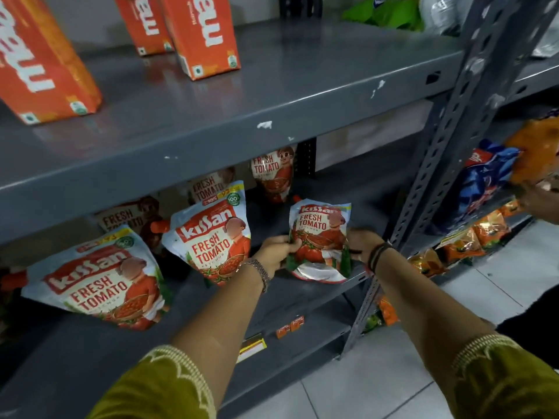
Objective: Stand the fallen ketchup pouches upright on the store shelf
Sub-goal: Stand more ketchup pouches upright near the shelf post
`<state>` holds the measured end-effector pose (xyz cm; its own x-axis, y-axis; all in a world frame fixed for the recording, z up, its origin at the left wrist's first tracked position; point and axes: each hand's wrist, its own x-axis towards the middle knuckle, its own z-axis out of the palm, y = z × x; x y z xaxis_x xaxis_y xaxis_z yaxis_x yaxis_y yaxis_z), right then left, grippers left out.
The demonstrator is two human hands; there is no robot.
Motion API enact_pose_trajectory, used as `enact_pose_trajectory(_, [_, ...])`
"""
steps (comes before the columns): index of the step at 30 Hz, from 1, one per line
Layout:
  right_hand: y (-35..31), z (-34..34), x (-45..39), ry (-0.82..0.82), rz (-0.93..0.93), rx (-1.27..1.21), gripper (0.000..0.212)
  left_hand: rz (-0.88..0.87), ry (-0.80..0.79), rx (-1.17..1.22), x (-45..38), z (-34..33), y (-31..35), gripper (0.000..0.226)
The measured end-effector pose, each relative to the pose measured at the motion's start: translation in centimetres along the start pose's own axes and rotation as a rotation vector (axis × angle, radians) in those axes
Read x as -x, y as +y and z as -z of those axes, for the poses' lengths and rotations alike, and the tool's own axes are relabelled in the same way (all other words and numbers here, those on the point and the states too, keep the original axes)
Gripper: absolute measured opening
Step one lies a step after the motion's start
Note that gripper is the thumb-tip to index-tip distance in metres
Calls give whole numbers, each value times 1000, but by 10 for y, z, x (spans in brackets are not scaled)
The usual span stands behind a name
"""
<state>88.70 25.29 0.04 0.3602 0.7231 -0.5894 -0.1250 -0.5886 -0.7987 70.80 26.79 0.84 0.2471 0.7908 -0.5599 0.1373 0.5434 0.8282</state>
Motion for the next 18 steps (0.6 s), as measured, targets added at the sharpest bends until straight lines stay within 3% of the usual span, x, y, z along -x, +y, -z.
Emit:
enact_pose_trajectory(4, [13, 6, -16, 85, 219, 147, 18, -57, -16, 42, 23, -1, -1, 44])
enact_pose_trajectory(10, [-16, -3, 23, 105, 529, -50, 41, -288, 168, 181, 27, -7, 10, 43])
enact_pose_trajectory(13, [-21, -10, 29, 115, 587, -115, 34, -372, 258, 158, 19, -6, 12, 36])
enact_pose_trajectory(16, [-6, -15, 25, 77, 576, -69, 10, -391, 303, 53, 17, 0, -3, 34])
enact_pose_trajectory(18, [9, -15, 23, 78, 564, -24, 16, -406, 294, 12, 18, 4, -14, 31])
